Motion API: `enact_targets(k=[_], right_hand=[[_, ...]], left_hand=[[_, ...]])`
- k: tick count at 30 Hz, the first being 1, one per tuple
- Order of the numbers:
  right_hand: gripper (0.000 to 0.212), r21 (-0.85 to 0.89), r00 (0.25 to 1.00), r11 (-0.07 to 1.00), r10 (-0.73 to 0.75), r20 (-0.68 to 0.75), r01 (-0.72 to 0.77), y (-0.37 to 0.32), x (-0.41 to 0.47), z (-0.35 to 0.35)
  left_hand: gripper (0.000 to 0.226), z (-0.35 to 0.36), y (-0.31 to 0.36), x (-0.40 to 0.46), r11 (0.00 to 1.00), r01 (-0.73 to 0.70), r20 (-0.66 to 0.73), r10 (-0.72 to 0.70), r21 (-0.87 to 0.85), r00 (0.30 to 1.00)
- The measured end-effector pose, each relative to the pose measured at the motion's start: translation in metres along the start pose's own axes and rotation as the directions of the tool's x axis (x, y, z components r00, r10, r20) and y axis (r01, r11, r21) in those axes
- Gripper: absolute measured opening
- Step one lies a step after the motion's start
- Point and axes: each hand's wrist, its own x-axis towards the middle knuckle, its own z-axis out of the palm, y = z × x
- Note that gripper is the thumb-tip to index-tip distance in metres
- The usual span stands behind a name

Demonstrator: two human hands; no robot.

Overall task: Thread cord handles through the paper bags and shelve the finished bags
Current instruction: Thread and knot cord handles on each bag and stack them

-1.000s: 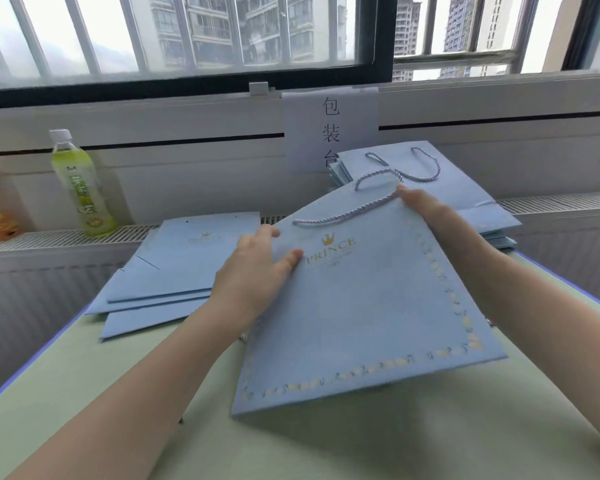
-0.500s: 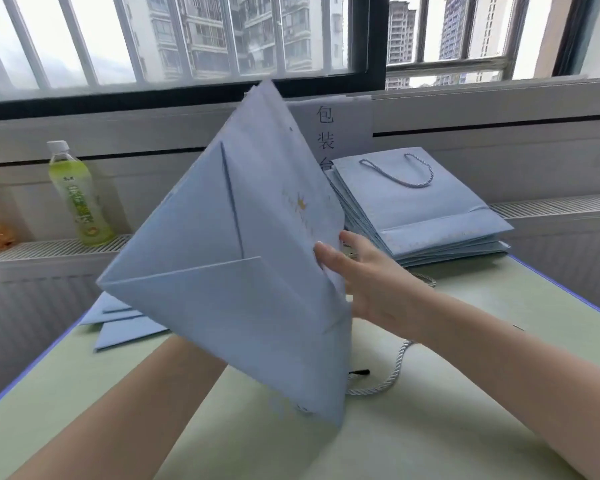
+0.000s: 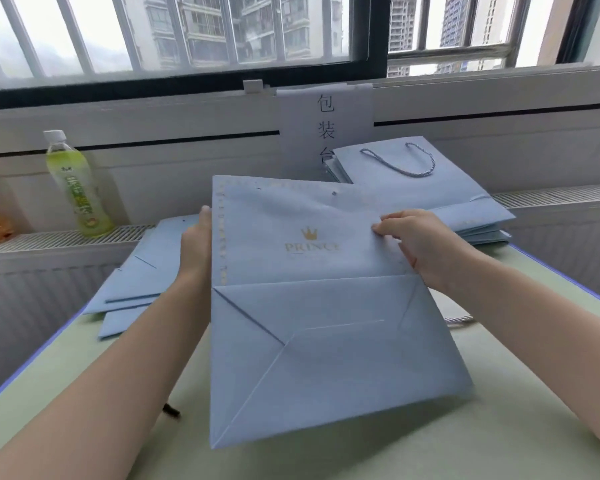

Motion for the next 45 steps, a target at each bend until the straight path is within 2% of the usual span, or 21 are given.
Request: enact_targets(k=[3,5,6,8,10,12,14,17,20,22,24,25,27,29,32,34,37,39,41,43,45], right_hand=[[0.014,-0.123,0.991,0.991,0.072,0.11,-0.058,0.0,-0.004,0.0],[0.011,-0.29,0.99,0.956,0.07,0.121,-0.032,0.001,-0.003,-0.001],[0.011,-0.463,0.993,0.886,0.033,0.11,0.022,0.002,-0.003,-0.002],[0.016,-0.774,0.988,0.616,-0.053,0.145,0.146,0.003,-0.002,-0.004],[0.019,-0.908,0.975,0.361,-0.012,0.223,0.212,0.001,-0.003,-0.007],[0.014,-0.946,0.956,0.231,0.132,0.263,0.228,-0.003,-0.008,-0.011],[0.008,-0.956,0.922,0.174,0.272,0.276,0.235,-0.009,-0.013,-0.016],[0.019,-0.968,0.881,0.112,0.401,0.253,0.226,-0.013,-0.015,-0.021],[0.022,-0.98,0.901,0.066,0.386,0.199,0.188,-0.01,-0.014,-0.019],[0.027,-0.979,0.937,-0.026,0.297,0.185,0.201,-0.004,-0.012,-0.016],[0.017,-0.972,0.962,-0.098,0.195,0.191,0.213,0.002,-0.008,-0.014],[0.008,-0.974,0.973,-0.099,0.129,0.193,0.206,0.003,-0.006,-0.015],[0.014,-0.985,0.986,-0.029,-0.009,0.168,0.167,0.003,0.003,-0.018],[0.011,-0.976,0.954,0.125,-0.265,0.142,0.18,-0.001,0.012,-0.021],[0.023,-0.88,0.773,0.323,-0.63,0.076,0.349,-0.012,0.008,-0.018],[0.021,-0.784,0.651,0.374,-0.757,0.051,0.496,-0.018,-0.001,-0.012],[0.017,-0.599,0.585,0.454,-0.81,0.03,0.66,-0.022,-0.012,-0.002],[0.015,-0.433,0.614,0.543,-0.788,0.033,0.72,-0.022,-0.016,0.003],[0.013,-0.323,0.678,0.626,-0.731,0.073,0.71,-0.018,-0.018,0.009],[0.009,-0.395,0.695,0.601,-0.703,0.153,0.695,-0.006,-0.017,0.015],[0.007,-0.507,0.701,0.53,-0.672,0.237,0.68,0.006,-0.014,0.018]], left_hand=[[0.048,0.0,0.001,-0.004,0.964,0.109,0.225,-0.053,-0.243,0.973],[0.038,0.002,0.004,-0.011,0.948,0.196,0.321,-0.109,-0.253,0.941],[0.026,0.002,0.004,-0.009,0.952,0.2,0.303,-0.125,-0.23,0.945],[0.02,0.002,0.001,-0.002,0.97,0.182,0.224,-0.144,-0.16,0.964],[0.018,0.003,-0.002,0.0,0.986,0.144,0.191,-0.125,-0.089,0.974],[0.012,0.003,-0.004,0.0,0.99,0.14,0.189,-0.134,-0.022,0.973],[0.007,0.002,-0.006,0.001,0.986,0.167,0.19,-0.165,0.005,0.968],[0.01,0.001,-0.01,0.004,0.983,0.182,0.205,-0.178,-0.002,0.963],[0.009,0.002,-0.011,0.004,0.982,0.187,0.204,-0.185,0.009,0.961],[0.006,0.004,-0.01,0.001,0.981,0.191,0.215,-0.191,0.021,0.958],[0.009,0.006,-0.009,-0.002,0.98,0.196,0.253,-0.194,0.018,0.948],[0.009,0.007,-0.008,-0.004,0.98,0.2,0.284,-0.196,0.015,0.939],[0.006,0.008,-0.008,-0.008,0.976,0.215,0.349,-0.208,0.02,0.914],[0.01,0.008,-0.008,-0.011,0.973,0.227,0.416,-0.224,0.043,0.882],[0.02,0.01,-0.008,-0.016,0.965,0.238,0.522,-0.261,0.112,0.812],[0.02,0.015,-0.007,-0.021,0.964,0.217,0.562,-0.266,0.154,0.783],[0.011,0.024,-0.008,-0.03,0.961,0.064,0.592,-0.218,0.271,0.775],[0.009,0.031,-0.012,-0.034,0.892,-0.166,0.608,-0.141,0.42,0.781],[0.009,0.038,-0.016,-0.04,0.806,-0.352,0.627,-0.029,0.475,0.779],[0.016,0.043,-0.016,-0.044,0.777,-0.457,0.633,0.099,0.433,0.768],[0.035,0.046,-0.013,-0.049,0.832,-0.458,0.649,0.165,0.312,0.743]])
